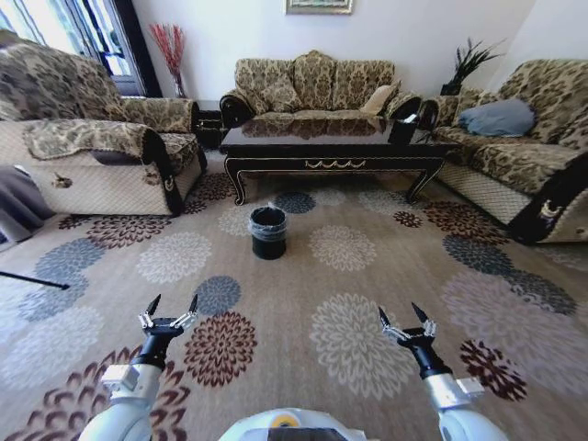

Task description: Move to the front of the table and pick up the trash from the floor, then place it into the trash bin.

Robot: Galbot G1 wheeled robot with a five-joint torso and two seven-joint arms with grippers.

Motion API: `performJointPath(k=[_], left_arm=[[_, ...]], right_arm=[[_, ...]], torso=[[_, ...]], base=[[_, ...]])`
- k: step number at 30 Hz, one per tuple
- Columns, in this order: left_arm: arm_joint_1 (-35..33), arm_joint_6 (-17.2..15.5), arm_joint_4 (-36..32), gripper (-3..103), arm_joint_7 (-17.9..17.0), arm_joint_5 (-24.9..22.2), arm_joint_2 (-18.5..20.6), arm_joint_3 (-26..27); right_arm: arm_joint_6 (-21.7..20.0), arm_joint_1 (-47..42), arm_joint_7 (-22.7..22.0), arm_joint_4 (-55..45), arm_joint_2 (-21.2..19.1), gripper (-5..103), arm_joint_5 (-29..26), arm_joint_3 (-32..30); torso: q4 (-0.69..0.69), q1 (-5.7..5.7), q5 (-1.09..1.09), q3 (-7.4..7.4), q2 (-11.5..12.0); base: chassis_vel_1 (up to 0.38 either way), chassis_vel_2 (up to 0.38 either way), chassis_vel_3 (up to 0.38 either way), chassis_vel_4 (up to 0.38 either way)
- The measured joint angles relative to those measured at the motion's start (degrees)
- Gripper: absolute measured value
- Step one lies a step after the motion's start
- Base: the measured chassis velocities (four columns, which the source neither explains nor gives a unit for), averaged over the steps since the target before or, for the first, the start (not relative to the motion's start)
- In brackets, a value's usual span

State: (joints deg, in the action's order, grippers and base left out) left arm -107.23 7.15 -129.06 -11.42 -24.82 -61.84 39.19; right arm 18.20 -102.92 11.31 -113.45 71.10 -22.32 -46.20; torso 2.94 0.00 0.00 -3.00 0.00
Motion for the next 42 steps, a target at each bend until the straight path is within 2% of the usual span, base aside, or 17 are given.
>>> performJointPath(k=[33,42], left_arm=[[0.0,0.0,0.0,100,0.0,0.0,0.0,0.0],[0.0,0.0,0.0,100,0.0,0.0,0.0,0.0]], right_arm=[[0.0,0.0,0.0,0.0,0.0,100,0.0,0.0],[0.0,0.0,0.0,0.0,0.0,100,0.0,0.0]], torso=[[0.01,0.00,-0.01,0.00,0.0],[0.00,0.00,0.02,0.01,0.0]], base=[[0.197,-0.197,-0.198,0.194],[0.111,-0.143,-0.107,0.143]])
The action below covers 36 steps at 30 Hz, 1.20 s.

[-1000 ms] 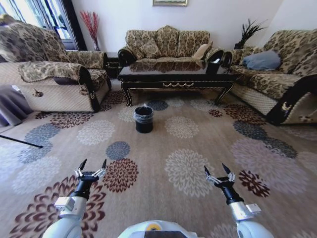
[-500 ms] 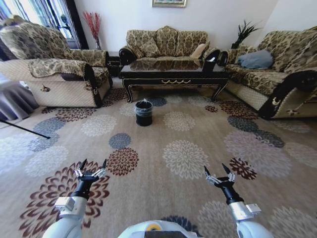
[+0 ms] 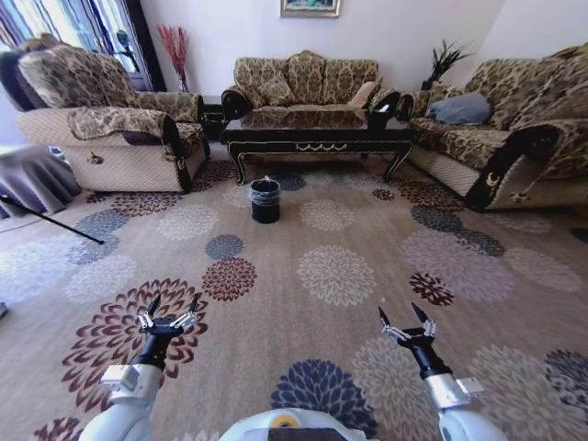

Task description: Move to the front of the table and pick up the trash from the floor, then place it into the trash bin.

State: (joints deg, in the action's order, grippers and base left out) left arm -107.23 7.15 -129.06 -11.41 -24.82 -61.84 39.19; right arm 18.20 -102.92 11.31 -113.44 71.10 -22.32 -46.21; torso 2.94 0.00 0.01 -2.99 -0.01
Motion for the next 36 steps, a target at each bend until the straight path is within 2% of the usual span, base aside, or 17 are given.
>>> performJointPath(k=[15,26,36], left_arm=[[0.0,0.0,0.0,100,0.0,0.0,0.0,0.0],[0.0,0.0,0.0,100,0.0,0.0,0.0,0.0],[0.0,0.0,0.0,100,0.0,0.0,0.0,0.0]], right_arm=[[0.0,0.0,0.0,0.0,0.0,100,0.0,0.0],[0.0,0.0,0.0,0.0,0.0,100,0.0,0.0],[0.0,0.0,0.0,0.0,0.0,100,0.0,0.0]], torso=[[0.02,-0.01,-0.02,-0.02,0.0],[0.02,-0.23,-0.02,-0.76,-1.0],[0.03,-0.28,-0.02,-2.73,-3.1]], base=[[-0.002,0.004,0.003,-0.008],[0.000,0.000,0.000,0.000],[0.000,0.000,0.000,0.000]])
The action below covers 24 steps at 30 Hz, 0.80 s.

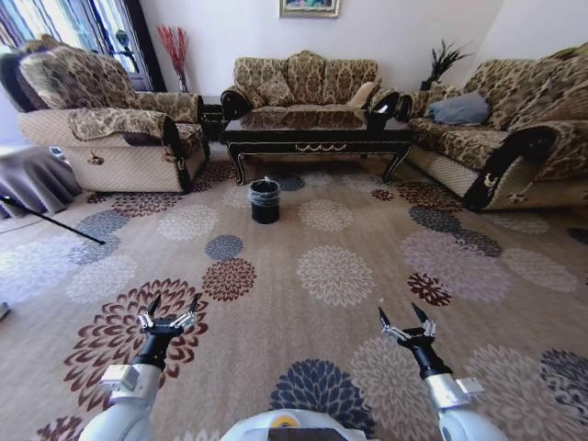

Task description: Move to the front of the table and pick up the trash from the floor, then place it into the trash bin.

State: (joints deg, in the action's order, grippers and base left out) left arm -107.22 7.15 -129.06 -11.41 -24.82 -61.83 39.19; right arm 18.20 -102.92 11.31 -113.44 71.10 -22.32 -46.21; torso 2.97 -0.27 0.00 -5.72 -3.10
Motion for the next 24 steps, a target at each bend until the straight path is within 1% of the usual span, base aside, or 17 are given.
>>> performJointPath(k=[1,4,5,7,10,16,24], left_arm=[[0.0,0.0,0.0,100,0.0,0.0,0.0,0.0],[0.0,0.0,0.0,100,0.0,0.0,0.0,0.0],[0.0,0.0,0.0,100,0.0,0.0,0.0,0.0],[0.0,0.0,0.0,100,0.0,0.0,0.0,0.0],[0.0,0.0,0.0,100,0.0,0.0,0.0,0.0],[0.0,0.0,0.0,100,0.0,0.0,0.0,0.0],[0.0,0.0,0.0,100,0.0,0.0,0.0,0.0]], right_arm=[[0.0,0.0,0.0,0.0,0.0,100,0.0,0.0],[0.0,0.0,0.0,0.0,0.0,100,0.0,0.0],[0.0,0.0,0.0,0.0,0.0,100,0.0,0.0],[0.0,0.0,0.0,0.0,0.0,100,0.0,0.0],[0.0,0.0,0.0,0.0,0.0,100,0.0,0.0],[0.0,0.0,0.0,0.0,0.0,100,0.0,0.0],[0.0,0.0,0.0,0.0,0.0,100,0.0,0.0]], torso=[[0.00,0.00,0.00,0.00,0.0],[0.00,-0.09,0.00,-0.73,-0.8],[0.00,-0.15,0.00,-1.26,-1.4],[0.00,-0.17,0.00,-1.47,-1.6],[0.00,-0.28,0.00,-2.32,-2.6],[0.00,-0.60,0.00,-3.16,-3.7],[0.00,-0.95,0.00,-4.69,-5.6]], base=[[0.000,0.000,0.000,0.000],[0.000,0.000,0.000,0.000],[0.000,0.000,0.000,0.000],[0.000,0.000,0.000,0.000],[0.000,0.000,0.000,0.000],[0.000,0.000,0.000,0.000],[0.000,0.000,0.000,0.000]])
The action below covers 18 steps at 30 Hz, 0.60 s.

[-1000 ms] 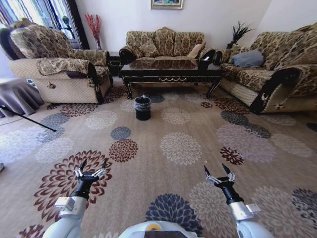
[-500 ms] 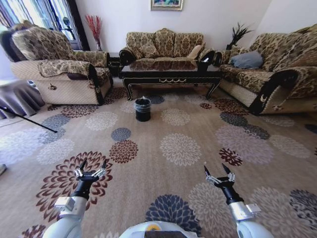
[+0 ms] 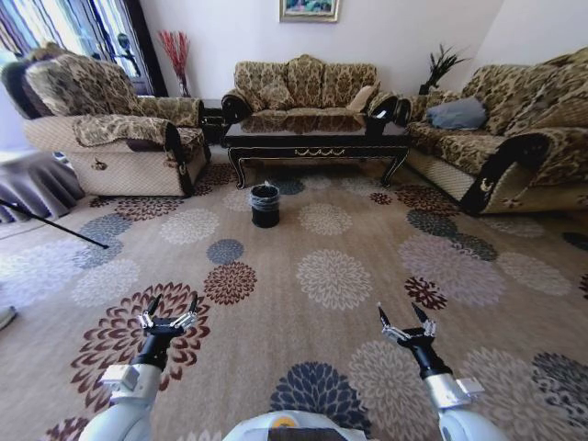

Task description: Move to the front of the table and pick up the trash from the floor, then place it into the trash bin.

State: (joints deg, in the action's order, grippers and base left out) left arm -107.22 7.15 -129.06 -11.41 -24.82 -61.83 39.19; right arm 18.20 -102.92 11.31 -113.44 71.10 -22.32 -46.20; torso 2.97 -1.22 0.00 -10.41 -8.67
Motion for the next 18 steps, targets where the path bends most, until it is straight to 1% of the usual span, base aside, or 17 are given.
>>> performJointPath(k=[2,6,18], left_arm=[[0.0,0.0,0.0,100,0.0,0.0,0.0,0.0],[0.0,0.0,0.0,100,0.0,0.0,0.0,0.0],[0.0,0.0,0.0,100,0.0,0.0,0.0,0.0]], right_arm=[[0.0,0.0,0.0,0.0,0.0,100,0.0,0.0],[0.0,0.0,0.0,0.0,0.0,100,0.0,0.0],[0.0,0.0,0.0,0.0,0.0,100,0.0,0.0]], torso=[[0.00,-0.02,0.00,-0.26,-0.3],[0.00,-0.24,0.00,-1.42,-1.7],[0.00,-0.96,0.00,-3.10,-4.0]], base=[[0.000,0.000,0.000,0.000],[0.000,0.000,0.000,0.000],[0.000,0.000,0.000,0.000]])
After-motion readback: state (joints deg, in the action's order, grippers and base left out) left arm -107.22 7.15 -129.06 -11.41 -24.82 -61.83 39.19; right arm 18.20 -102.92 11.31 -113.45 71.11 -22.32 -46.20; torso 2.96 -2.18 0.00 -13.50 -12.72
